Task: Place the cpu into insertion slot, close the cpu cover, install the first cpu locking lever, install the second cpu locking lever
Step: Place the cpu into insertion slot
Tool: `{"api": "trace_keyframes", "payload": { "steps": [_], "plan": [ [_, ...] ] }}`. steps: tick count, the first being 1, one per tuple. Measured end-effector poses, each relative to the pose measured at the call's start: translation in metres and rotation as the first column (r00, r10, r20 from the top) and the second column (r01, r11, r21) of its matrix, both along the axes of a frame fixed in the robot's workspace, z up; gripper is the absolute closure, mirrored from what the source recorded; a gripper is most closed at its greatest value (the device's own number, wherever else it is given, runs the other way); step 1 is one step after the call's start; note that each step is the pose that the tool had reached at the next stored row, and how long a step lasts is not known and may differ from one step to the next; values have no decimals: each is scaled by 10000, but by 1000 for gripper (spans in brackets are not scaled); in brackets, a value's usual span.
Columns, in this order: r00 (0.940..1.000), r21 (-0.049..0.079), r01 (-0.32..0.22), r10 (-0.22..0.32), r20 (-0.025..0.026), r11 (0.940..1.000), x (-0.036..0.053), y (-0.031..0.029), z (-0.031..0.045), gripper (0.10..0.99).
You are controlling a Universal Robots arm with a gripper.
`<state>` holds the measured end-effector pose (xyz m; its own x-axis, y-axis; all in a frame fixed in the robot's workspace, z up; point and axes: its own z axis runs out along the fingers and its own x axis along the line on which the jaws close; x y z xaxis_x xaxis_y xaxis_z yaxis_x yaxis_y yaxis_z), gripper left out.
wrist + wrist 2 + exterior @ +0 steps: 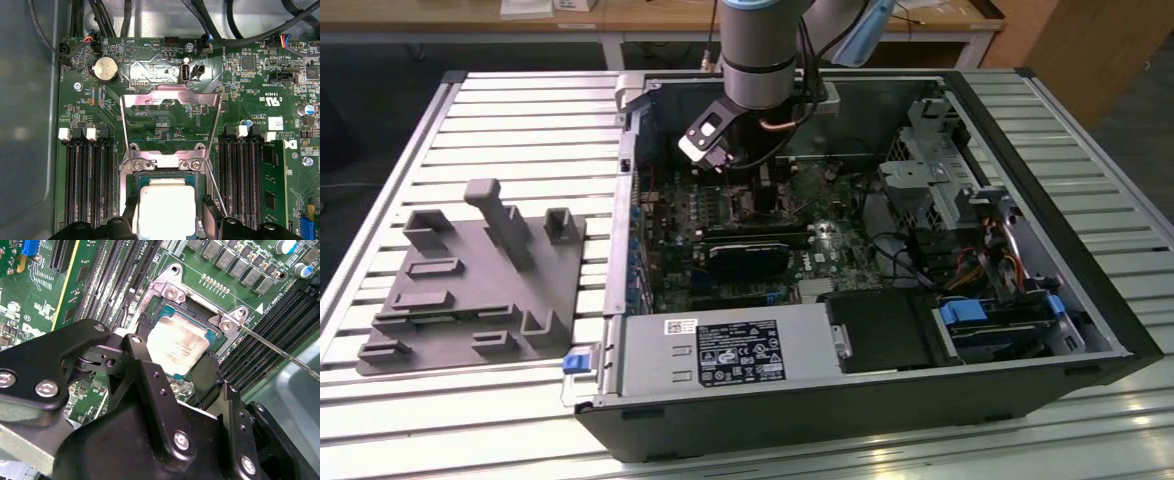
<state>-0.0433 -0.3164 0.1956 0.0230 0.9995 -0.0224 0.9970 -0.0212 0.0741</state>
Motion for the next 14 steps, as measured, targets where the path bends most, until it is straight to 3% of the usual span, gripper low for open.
{"api": "trace_keyframes", "payload": {
  "steps": [14],
  "plan": [
    [10000,1,-20,20,1,10000,0,0,53,475]
  ]
}}
